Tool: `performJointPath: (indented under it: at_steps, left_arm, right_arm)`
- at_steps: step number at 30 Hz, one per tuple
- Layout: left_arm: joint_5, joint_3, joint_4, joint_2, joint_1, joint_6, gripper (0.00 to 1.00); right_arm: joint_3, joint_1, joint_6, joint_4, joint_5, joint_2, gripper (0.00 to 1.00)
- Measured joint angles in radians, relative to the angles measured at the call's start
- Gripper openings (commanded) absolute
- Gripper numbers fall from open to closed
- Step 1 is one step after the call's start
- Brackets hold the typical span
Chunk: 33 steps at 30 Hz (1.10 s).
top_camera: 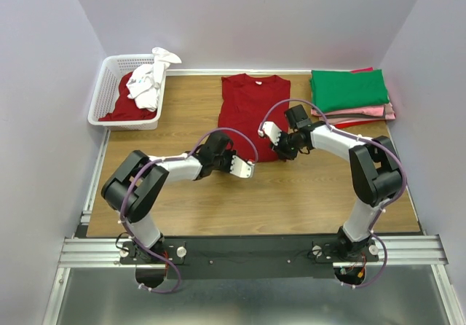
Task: Fold and stack the t-shirts
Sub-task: Fold the tshirt
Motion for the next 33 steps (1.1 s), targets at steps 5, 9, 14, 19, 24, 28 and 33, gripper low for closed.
performJointPath:
  at_steps: [5,9,14,19,24,28,33]
  left_arm:
    - [0.003,-0.022,-0.003,-0.070,-0.025,-0.006,0.00]
    - [0.038,-0.075,-0.043,-0.199,-0.051,0.002,0.00]
    - [0.097,-0.144,-0.137,-0.383,-0.120,-0.005,0.00]
    - [0.172,-0.166,-0.253,-0.480,-0.224,-0.063,0.00]
    - [0.223,-0.184,-0.327,-0.500,-0.298,-0.132,0.00]
    - [0.223,-0.179,-0.359,-0.513,-0.302,-0.158,0.00]
    - [0.180,-0.123,-0.364,-0.494,-0.283,-0.146,0.00]
  right_arm:
    - [0.003,0.000,0.007,-0.002,-0.012,0.001,0.00]
    - [0.000,0.000,-0.021,-0.071,-0.076,-0.014,0.00]
    - [-0.043,0.001,-0.129,-0.279,-0.159,-0.140,0.00]
    - [-0.089,0.022,-0.202,-0.461,-0.212,-0.314,0.00]
    - [-0.099,0.034,-0.218,-0.577,-0.237,-0.438,0.01]
    - [-0.076,0.034,-0.204,-0.600,-0.236,-0.452,0.00]
    - [0.038,0.034,-0.142,-0.571,-0.195,-0.397,0.00]
